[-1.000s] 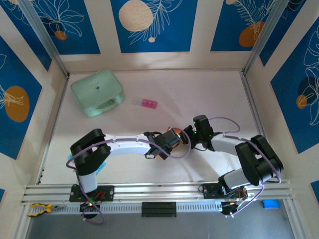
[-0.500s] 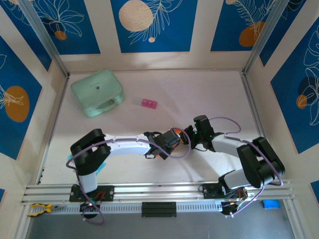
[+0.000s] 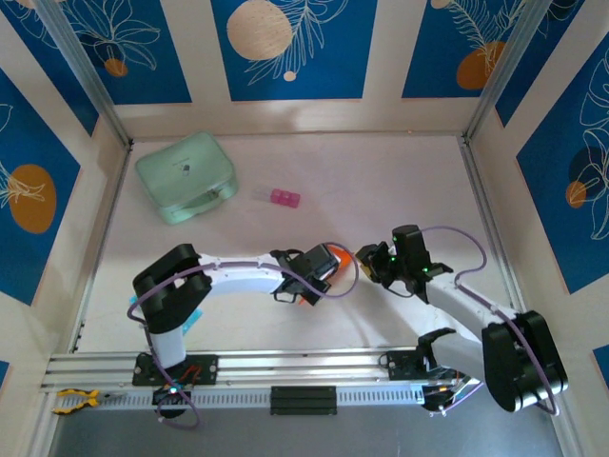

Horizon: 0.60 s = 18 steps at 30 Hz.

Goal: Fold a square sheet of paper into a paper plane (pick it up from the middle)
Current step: Fold the wing for the fifth time at the center of the table.

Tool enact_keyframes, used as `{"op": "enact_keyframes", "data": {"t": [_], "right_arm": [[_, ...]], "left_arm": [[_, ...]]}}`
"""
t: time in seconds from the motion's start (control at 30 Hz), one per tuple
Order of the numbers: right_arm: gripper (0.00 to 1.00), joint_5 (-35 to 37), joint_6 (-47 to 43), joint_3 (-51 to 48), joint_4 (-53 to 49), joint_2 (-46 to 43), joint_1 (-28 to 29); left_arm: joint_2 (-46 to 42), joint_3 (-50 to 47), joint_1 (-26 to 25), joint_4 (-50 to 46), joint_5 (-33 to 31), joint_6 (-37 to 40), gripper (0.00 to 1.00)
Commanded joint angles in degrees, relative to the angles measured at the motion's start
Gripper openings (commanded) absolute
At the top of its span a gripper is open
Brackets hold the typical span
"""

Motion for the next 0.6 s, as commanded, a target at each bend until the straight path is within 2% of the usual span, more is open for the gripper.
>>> {"op": "enact_keyframes", "data": {"t": [0.0,0.2,0.57], "right_arm": [[0.36,0.93,-1.61,-1.36,-3.91,-3.80,-0.45],[0.36,1.03,-1.74,-2.67,-5.83,-8.53,-0.58],[0.35,0.52,-4.20,-4.40,-3.73,-10.49,0.21]], "left_arm": [[-0.99,-1.37,1.36,2.02,5.19,-1.47,0.00],[-1.20,-3.23,3.46,4.84,10.28,-2.83,0.00],[-2.18,-7.32,6.44,11.16,17.62,-4.10,0.00]]}}
